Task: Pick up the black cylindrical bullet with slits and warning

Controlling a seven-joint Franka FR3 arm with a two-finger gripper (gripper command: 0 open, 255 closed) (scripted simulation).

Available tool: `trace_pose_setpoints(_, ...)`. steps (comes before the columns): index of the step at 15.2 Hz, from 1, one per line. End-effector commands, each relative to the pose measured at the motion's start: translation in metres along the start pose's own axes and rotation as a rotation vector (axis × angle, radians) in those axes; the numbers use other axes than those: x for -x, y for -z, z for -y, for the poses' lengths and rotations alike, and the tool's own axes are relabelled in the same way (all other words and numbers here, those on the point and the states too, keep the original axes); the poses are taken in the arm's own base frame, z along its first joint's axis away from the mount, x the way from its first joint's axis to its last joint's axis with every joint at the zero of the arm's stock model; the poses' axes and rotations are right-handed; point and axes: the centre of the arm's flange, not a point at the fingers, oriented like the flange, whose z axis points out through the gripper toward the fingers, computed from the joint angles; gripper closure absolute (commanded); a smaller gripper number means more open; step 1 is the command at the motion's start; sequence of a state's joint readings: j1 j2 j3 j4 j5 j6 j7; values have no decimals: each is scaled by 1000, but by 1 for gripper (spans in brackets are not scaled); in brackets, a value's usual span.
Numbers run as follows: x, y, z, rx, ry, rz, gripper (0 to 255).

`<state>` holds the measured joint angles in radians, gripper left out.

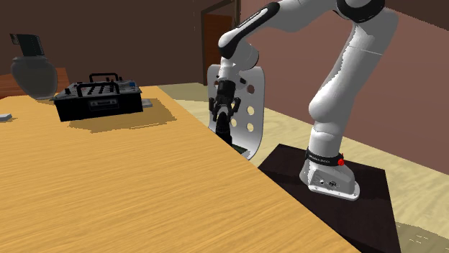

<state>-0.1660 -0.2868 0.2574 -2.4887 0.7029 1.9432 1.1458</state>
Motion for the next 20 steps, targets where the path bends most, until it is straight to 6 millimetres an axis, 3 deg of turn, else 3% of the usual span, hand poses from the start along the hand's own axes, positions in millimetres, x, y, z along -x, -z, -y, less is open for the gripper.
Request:
trace_pose_setpoints(1, 0, -1, 0, 1, -1, 0, 255)
trace_pose_setpoints(3, 0, -1, 0, 1, -1, 0, 255)
trace_pose_setpoints(18, 44, 65, -8, 1, -1, 0, 255)
trace_pose_setpoints(20, 44, 65, -8, 1, -1, 0, 255)
